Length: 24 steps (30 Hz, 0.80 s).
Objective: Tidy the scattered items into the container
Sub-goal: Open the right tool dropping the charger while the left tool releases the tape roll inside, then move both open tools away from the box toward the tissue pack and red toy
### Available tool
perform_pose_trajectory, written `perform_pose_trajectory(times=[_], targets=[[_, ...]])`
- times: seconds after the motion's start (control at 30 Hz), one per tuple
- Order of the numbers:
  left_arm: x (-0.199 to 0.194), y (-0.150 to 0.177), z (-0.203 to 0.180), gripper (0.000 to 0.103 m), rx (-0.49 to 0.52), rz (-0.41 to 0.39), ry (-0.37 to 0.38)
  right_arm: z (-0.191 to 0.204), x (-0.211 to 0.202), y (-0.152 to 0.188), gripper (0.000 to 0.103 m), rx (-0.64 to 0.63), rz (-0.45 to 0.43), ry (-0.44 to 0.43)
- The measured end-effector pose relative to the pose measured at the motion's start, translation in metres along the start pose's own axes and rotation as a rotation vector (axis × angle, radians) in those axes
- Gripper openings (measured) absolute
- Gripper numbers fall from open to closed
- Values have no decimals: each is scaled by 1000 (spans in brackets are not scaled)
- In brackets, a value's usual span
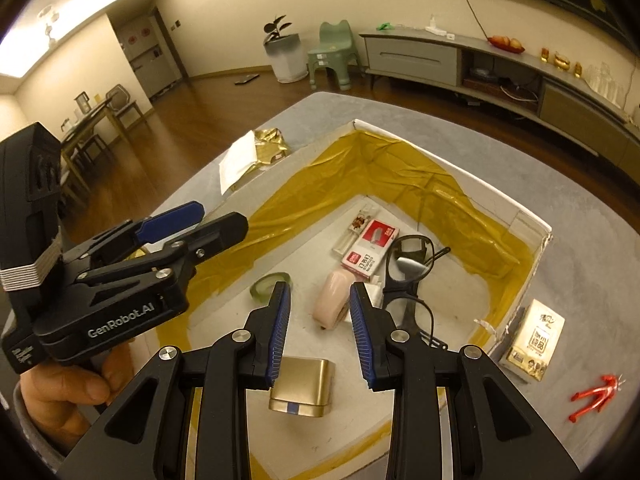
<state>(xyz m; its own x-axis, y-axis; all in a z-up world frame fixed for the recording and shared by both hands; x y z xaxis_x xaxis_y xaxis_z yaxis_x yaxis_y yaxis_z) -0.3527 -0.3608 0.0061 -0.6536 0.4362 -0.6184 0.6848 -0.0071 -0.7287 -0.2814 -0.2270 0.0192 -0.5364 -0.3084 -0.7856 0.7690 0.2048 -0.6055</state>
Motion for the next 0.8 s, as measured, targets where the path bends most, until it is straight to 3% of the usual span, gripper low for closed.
perform_pose_trajectory(times=[0.27,0.8], targets=[[-11,-6,8,61,-53,-54,-13,-2,-21,18,33,-11,-8,-35],[-16,-8,-29,61,54,-44,-26,-14,-78,36,33,-5,-173,-89]])
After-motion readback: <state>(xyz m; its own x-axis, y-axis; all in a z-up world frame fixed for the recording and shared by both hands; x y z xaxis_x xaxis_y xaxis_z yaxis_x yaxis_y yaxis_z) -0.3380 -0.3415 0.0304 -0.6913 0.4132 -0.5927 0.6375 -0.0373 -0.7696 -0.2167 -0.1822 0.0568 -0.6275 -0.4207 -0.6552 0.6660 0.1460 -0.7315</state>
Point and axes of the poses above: each gripper's, at about its wrist camera, not at the fingertips, and x roughly the way its jaws point, z to its left, y to its underside, the point moved 4 cm from there along x, roughly the way its jaws point, and after that the axes turned 7 degrees about y, right-handed, at the moved point
